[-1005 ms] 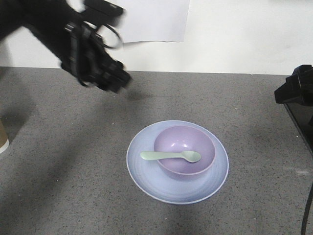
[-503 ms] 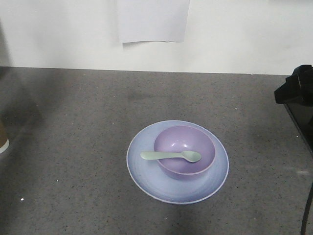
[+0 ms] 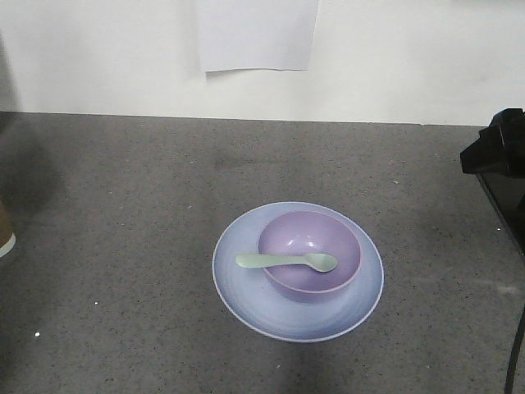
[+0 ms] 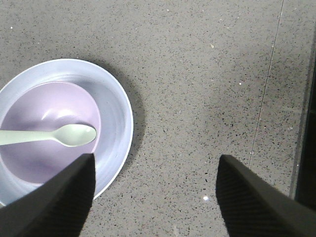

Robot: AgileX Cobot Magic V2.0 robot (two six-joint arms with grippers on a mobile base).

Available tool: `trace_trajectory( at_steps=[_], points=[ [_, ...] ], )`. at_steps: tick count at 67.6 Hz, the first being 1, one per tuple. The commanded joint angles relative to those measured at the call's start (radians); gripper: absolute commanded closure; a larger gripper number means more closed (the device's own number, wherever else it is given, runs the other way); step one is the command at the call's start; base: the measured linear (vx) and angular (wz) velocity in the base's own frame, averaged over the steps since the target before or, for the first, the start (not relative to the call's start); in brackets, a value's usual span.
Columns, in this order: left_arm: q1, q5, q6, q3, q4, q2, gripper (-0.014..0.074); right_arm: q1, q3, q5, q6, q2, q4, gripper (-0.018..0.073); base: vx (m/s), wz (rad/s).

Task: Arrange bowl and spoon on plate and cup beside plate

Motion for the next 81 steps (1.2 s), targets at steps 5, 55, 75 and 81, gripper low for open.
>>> trace_trajectory(
  at_steps=[5,55,75,81],
  points=[
    [0.000,-0.065,-0.014,0.030,-0.023,-0.019,0.0105,-0.007,-0.023,-0.044,-0.010,-0.020,0.014,0.0064,0.00,0.00],
    [0.000,-0.051,-0.014,0.036,-0.043,0.114,0.0301,-0.007,-0.023,-0.047,-0.010,-0.020,0.014,0.0064,0.00,0.00],
    [0.000,-0.042,-0.012,0.035,-0.055,0.106,0.0605,-0.007,-0.023,-0.048,-0.010,-0.020,0.014,0.0064,0.00,0.00],
    [0.000,-0.036,0.005,0.032,-0.100,0.088,0.0605,-0.007,-0.023,-0.048,-0.010,-0.020,0.014,0.0064,0.00,0.00]
  ],
)
